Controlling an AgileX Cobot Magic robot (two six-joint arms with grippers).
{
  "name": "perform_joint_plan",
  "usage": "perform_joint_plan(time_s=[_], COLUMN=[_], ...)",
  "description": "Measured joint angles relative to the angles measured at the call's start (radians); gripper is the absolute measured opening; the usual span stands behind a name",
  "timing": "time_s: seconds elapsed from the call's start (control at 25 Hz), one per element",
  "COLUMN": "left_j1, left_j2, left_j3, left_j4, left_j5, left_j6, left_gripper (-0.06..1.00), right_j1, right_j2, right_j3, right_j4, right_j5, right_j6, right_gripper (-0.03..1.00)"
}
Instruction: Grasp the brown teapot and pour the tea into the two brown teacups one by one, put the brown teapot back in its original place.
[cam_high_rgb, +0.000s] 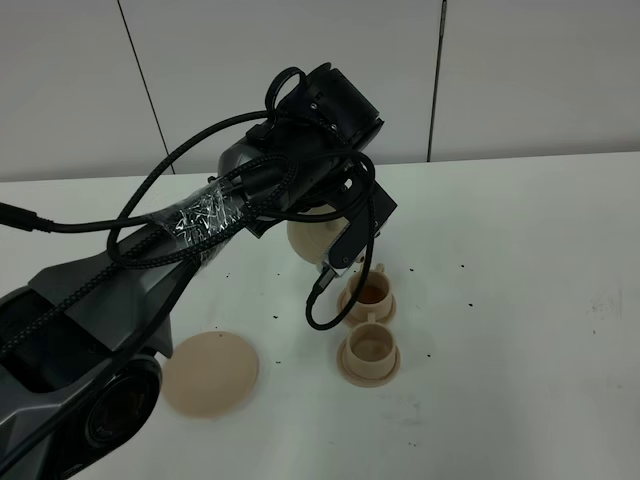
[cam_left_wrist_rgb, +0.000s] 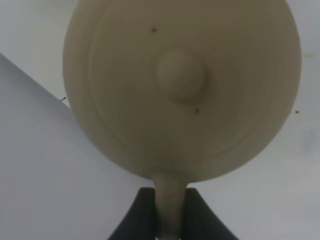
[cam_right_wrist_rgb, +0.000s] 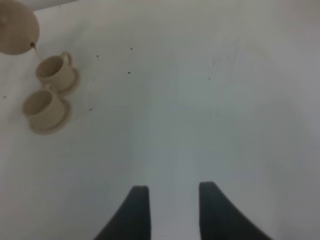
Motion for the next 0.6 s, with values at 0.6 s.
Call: perform_joint_plan(time_s=[0.6], left_j1=[-0.031], left_j2=[0.000], left_j3=[0.000], left_j4=[0.006], left_j5=[0.001], left_j6=[0.002], left_gripper=[0.17], right_j1=[0.000], right_j2=[0.000], right_j3=[0.000], right_j4=[-0.015], right_j5=[0.000], right_j6=[0.000], right_gripper=[0.24])
